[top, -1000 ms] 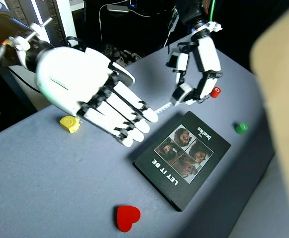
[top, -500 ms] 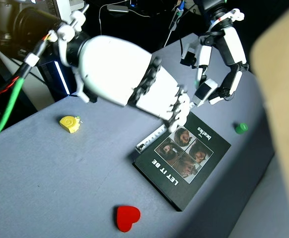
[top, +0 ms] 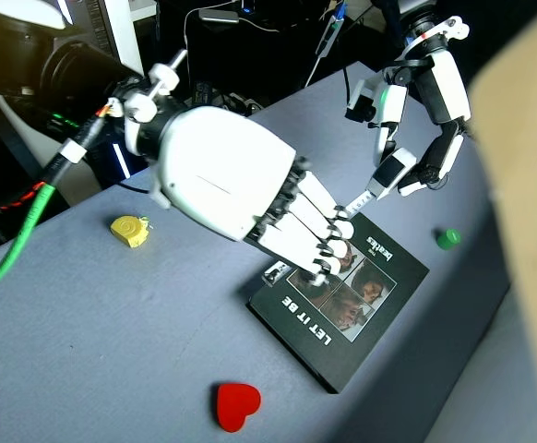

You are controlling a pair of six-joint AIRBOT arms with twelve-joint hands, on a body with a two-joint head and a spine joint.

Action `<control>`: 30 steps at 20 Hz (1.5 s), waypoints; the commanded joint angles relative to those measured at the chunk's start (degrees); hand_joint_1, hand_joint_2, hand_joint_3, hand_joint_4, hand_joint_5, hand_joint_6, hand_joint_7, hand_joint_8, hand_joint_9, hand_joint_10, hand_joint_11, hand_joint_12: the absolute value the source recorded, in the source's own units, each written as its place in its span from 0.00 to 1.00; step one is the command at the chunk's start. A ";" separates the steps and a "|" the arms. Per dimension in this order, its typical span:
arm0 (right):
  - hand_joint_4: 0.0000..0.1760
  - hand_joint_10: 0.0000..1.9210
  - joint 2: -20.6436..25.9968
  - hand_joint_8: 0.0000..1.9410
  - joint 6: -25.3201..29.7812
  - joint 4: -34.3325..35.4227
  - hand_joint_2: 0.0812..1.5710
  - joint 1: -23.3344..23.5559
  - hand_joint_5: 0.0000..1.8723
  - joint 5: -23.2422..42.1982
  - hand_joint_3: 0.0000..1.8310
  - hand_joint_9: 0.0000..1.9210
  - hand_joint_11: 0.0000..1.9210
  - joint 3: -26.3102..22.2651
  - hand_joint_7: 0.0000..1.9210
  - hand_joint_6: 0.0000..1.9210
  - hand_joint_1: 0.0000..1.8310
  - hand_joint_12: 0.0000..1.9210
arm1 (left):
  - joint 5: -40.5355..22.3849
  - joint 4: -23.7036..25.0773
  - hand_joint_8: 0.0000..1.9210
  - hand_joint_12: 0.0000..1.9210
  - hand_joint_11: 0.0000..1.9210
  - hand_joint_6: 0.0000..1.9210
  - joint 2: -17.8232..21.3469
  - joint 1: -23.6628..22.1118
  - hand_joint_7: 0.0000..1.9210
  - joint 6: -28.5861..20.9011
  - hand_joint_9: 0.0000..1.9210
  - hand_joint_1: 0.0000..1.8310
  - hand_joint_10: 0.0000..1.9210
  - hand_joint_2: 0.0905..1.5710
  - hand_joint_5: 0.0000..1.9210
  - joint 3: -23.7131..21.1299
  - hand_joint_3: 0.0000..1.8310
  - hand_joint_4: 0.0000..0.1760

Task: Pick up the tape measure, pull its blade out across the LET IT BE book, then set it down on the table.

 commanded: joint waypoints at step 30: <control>0.00 0.01 -5.45 0.00 -7.83 12.60 0.71 3.95 0.39 2.69 0.00 0.36 0.11 7.59 0.38 0.01 0.63 0.58 | -4.37 -3.07 0.31 0.51 0.44 0.55 0.01 0.40 0.60 0.72 0.51 0.75 0.58 0.67 0.46 0.25 0.00 0.00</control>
